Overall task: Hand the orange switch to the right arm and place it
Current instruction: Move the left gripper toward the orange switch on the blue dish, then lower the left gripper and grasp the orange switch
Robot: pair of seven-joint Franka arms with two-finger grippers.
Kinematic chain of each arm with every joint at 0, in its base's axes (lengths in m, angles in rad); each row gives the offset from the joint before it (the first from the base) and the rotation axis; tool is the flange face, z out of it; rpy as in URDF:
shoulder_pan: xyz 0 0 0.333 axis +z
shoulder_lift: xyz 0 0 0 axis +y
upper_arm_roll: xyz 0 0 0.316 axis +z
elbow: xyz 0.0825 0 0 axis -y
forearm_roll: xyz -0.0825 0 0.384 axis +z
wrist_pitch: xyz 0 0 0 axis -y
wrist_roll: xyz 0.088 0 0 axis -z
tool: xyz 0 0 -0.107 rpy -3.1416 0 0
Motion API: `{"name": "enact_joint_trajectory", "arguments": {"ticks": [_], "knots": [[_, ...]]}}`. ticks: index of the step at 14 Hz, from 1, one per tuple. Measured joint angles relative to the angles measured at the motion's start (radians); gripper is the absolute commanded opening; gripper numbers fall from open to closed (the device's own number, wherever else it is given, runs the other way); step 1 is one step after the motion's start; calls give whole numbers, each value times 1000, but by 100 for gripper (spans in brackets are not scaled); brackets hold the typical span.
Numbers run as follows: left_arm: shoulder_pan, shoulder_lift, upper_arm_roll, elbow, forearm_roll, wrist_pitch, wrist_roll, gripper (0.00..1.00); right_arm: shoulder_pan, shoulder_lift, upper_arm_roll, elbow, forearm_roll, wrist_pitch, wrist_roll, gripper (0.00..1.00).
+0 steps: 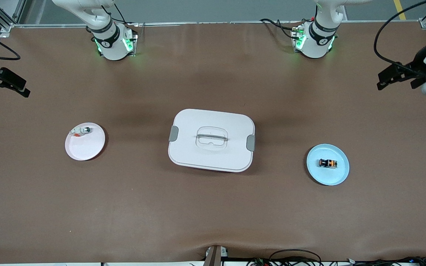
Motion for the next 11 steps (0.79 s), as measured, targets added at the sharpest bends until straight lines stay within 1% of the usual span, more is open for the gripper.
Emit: {"name": "enact_joint_trajectory", "arguments": {"ticks": [2, 5, 7, 11], "knots": [[13, 60, 2, 3, 0, 8, 21, 100, 0, 0, 2, 0, 1, 0, 0, 100], [11, 150, 1, -3, 0, 74, 23, 100, 0, 0, 3, -1, 1, 0, 0, 100], [9, 196, 1, -29, 0, 154, 23, 100, 0, 0, 3, -2, 1, 0, 0, 100], [4, 252, -8, -129, 0, 347, 28, 100, 0, 0, 3, -3, 1, 0, 0, 100]]}}
